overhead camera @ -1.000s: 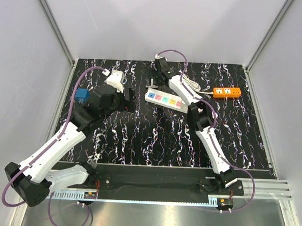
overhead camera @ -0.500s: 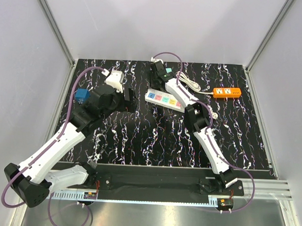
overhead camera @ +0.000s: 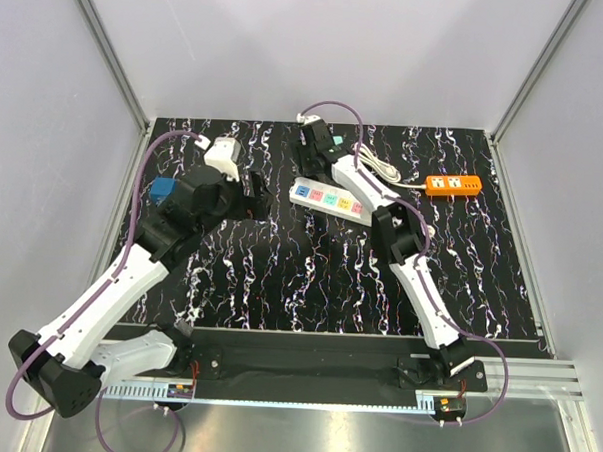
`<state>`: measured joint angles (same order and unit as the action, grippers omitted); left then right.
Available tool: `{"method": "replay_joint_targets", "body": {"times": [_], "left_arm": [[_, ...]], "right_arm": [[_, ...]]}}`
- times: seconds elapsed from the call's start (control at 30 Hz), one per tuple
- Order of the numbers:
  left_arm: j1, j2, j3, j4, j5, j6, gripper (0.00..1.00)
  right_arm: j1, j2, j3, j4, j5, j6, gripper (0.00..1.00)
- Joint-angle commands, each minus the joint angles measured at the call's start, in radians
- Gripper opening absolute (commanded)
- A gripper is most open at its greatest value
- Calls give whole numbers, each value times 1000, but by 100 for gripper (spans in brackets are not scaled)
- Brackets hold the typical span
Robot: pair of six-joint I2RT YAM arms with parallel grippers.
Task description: Insert the plug
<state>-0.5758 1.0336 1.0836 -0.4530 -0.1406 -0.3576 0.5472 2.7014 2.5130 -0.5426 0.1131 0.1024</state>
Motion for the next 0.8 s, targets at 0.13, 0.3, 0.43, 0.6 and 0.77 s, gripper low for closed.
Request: {"method": "replay_joint_targets", "body": {"times": [0.13,0.3,0.43,0.6,0.77], "left_arm": [[128,6,36,57,215,-125,94],[204,-21,64,30,341,-168,93],[249,-18,93,22,464,-202,91],[255,40,150,22,644,-184,87],[255,94,160,20,704,-204,84]], "right_arm": [[22,-426,-186,142,-110,-79,0],[52,-725,-656,258,-200,-59,0],[83,-1038,-1032,472,-280,-29,0],[134,-1201,-1235,477,-354,63,0],[210,-1330,-1336,481,-323,89,0]]}}
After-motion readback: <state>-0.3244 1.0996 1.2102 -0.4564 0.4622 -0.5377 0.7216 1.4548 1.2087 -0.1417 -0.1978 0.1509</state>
